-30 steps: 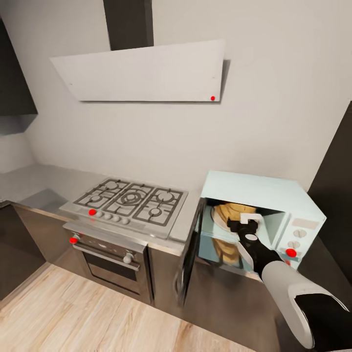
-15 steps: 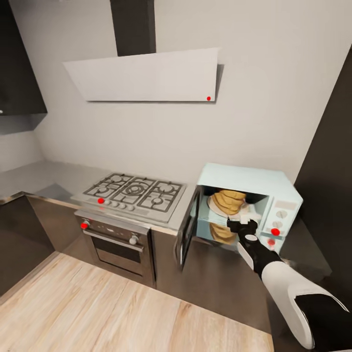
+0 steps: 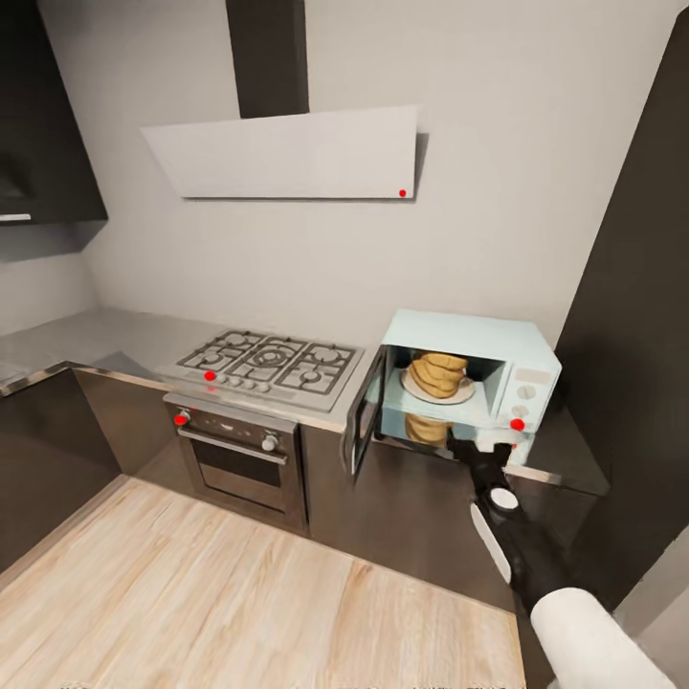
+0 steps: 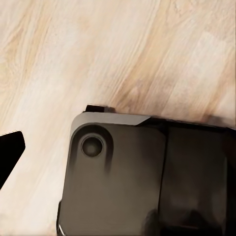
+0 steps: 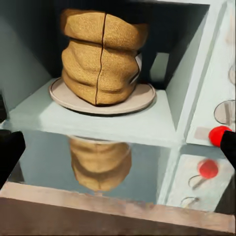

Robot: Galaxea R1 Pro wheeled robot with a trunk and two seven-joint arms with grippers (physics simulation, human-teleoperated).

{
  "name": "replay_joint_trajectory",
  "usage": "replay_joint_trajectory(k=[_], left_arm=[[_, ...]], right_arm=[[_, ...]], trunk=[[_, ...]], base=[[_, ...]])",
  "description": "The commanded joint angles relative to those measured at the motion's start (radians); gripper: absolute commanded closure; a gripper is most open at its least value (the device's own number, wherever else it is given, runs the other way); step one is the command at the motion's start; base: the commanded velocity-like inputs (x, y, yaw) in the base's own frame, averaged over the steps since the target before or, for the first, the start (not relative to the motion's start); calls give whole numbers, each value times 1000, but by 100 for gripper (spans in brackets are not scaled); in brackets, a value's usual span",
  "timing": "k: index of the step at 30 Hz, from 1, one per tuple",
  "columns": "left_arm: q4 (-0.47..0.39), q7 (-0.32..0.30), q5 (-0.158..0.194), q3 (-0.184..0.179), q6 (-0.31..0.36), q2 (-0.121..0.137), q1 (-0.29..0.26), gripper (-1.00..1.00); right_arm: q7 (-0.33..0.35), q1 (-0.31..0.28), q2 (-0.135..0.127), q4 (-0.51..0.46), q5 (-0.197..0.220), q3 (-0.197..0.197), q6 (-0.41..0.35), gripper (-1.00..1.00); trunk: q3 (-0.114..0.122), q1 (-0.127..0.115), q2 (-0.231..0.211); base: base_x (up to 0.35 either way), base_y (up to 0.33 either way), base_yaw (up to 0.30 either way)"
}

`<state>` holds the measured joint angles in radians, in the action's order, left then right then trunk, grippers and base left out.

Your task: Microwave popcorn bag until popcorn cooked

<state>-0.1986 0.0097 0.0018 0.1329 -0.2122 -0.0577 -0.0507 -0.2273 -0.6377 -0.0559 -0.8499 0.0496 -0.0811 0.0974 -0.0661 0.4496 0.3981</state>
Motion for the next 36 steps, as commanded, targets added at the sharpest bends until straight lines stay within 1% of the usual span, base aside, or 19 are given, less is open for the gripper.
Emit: replay_joint_trajectory(k=[1,3,5,6,9,11,12,14,16,17,18,20,22,23,25,27,30,32,36], left_arm=[[1,1,0,3,-3,-1,-3,-100],[0,1,-6,-4,-2,-4,-12,-100],[-1,2,-5,-4,-1,-5,-26,-100],[-1,2,-6,-6,-1,-7,-45,-100],[-7,1,-13,-13,-1,-10,-71,-100],[-25,1,-14,-15,-1,-26,-91,-100],[-52,-2,-12,-16,-1,-34,-121,-100],[-90,-5,-12,-16,-1,-43,-160,-100],[-140,-7,-12,-17,-1,-57,-192,-100],[-184,-8,-13,-18,-1,-73,-208,-100],[-201,-8,-13,-18,-1,-79,-212,-100],[-324,-8,-11,-19,8,-113,-295,-100],[-357,-8,-7,-19,20,-117,-391,-100],[-366,-8,-4,-19,46,-117,-464,-100],[-369,-8,-3,-19,98,-117,-542,-100],[-371,-8,-2,-17,176,-117,-629,-100],[-371,-8,-1,-11,217,-117,-695,-100],[-371,-9,0,-5,227,-117,-719,-100],[-371,-8,2,0,232,-110,-730,-100]], right_arm=[[-9,54,-12,-70,5,-5,-8,-100],[-11,187,-43,-242,6,-4,-52,-100],[-12,287,-55,-373,6,5,-77,-100],[-12,358,-59,-450,5,23,-93,-100],[-12,464,-59,-543,6,52,-110,-100],[-11,544,-60,-561,11,61,-112,-100],[-13,593,-54,-538,13,63,-107,-100],[-14,641,-50,-472,15,64,-102,-100],[-13,662,-47,-377,18,64,-89,-100],[-11,669,-45,-292,19,63,-60,-100],[-11,670,-44,-263,18,62,-46,-100],[-8,673,-3,-67,12,55,44,-100],[-7,673,34,33,6,44,67,-100],[-6,672,56,97,4,10,75,-100],[-7,667,73,161,3,-75,80,-100],[-8,662,82,247,8,-213,84,-100],[-8,660,85,310,8,-273,86,-100],[-7,659,86,329,6,-289,86,-100],[-7,659,85,338,5,-296,86,-100]], trunk=[[-2,0,2],[-2,0,2],[-2,0,2],[-2,0,2],[-2,0,2],[-2,0,2],[-2,0,2],[-2,0,2],[-2,0,2],[-2,0,2],[-2,0,2],[-2,0,2],[-2,0,2],[-2,0,2],[-2,0,2],[-2,0,2],[-2,0,2],[-2,0,2],[-2,0,2]], base=[[-54,0,0],[-23,0,0],[-9,0,0],[-4,0,0],[-1,0,0],[0,0,0],[0,0,0],[0,0,0],[0,0,0],[0,0,0],[0,0,0],[0,0,0],[0,0,0],[0,0,0],[0,0,0],[0,0,0],[0,0,0],[0,0,0],[0,0,0]])
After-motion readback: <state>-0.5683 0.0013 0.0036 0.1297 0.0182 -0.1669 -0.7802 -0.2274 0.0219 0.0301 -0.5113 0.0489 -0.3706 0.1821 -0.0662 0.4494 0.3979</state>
